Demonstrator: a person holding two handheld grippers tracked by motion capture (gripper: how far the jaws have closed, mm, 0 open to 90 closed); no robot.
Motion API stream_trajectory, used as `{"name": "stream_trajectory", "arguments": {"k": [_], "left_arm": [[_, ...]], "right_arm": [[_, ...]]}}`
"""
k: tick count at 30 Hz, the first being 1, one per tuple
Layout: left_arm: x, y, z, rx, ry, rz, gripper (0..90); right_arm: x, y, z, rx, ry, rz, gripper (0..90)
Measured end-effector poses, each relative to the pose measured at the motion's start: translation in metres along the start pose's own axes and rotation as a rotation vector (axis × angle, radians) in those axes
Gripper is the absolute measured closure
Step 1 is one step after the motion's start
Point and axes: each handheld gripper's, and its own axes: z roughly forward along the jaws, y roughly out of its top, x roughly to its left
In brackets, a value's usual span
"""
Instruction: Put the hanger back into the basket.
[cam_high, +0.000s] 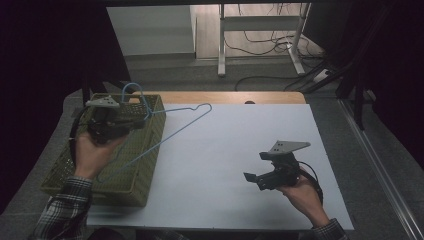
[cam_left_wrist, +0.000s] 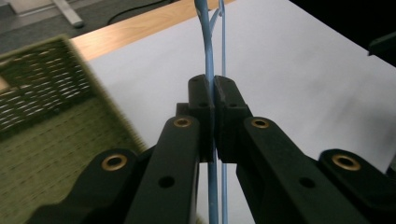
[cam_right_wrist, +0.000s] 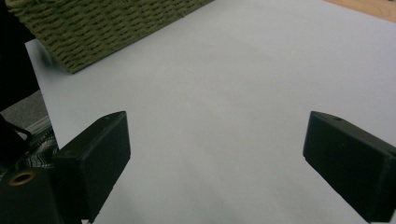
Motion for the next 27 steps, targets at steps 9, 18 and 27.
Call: {"name": "stream_trajectory", "arguments": {"k": [9,18,27], "left_arm": [[0.033,-0.017,-0.031,-0.03,0.099,-0.054,87.6],[0.06,-0.032,-0.049,-0.041,0.172,-0.084,87.6],[0.087,-0.057,-0.062,-0.057,0.224,-0.12,87.6]], "right_arm": [[-0.007,-0.015,-0.003,0.014,-0.011,0.035,5.2],[-0.011,-0.02,0.0,0.036,-0.02,0.04,5.1],[-0.015,-0.023,0.001,0.05,-0.026,0.047,5.2]]}}
